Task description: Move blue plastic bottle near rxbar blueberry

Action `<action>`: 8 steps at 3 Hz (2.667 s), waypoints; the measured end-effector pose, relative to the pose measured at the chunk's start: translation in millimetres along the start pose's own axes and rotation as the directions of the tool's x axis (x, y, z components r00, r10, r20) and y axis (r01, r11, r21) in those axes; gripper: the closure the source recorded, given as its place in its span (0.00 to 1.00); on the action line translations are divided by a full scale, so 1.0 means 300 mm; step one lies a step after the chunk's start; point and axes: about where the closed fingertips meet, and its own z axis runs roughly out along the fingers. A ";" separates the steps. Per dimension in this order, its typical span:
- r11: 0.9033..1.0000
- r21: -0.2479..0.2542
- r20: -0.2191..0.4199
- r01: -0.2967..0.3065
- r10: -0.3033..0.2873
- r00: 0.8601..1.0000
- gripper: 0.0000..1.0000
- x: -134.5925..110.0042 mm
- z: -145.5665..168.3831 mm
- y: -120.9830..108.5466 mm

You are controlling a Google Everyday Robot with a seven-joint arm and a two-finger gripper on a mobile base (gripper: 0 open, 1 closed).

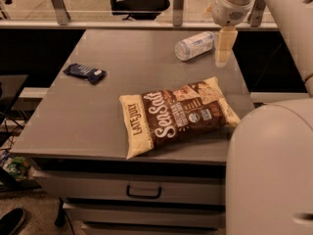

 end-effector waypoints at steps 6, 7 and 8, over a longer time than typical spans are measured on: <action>0.957 -0.105 -0.172 0.271 -0.286 0.943 0.25 -0.083 0.341 -0.217; 0.953 -0.113 -0.177 0.282 -0.298 0.938 0.49 -0.091 0.349 -0.220; 0.943 -0.099 -0.140 0.317 -0.329 0.934 0.80 -0.162 0.301 -0.225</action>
Offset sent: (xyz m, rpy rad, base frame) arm 0.0883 -0.0011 -0.0213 -0.2027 0.0575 0.1311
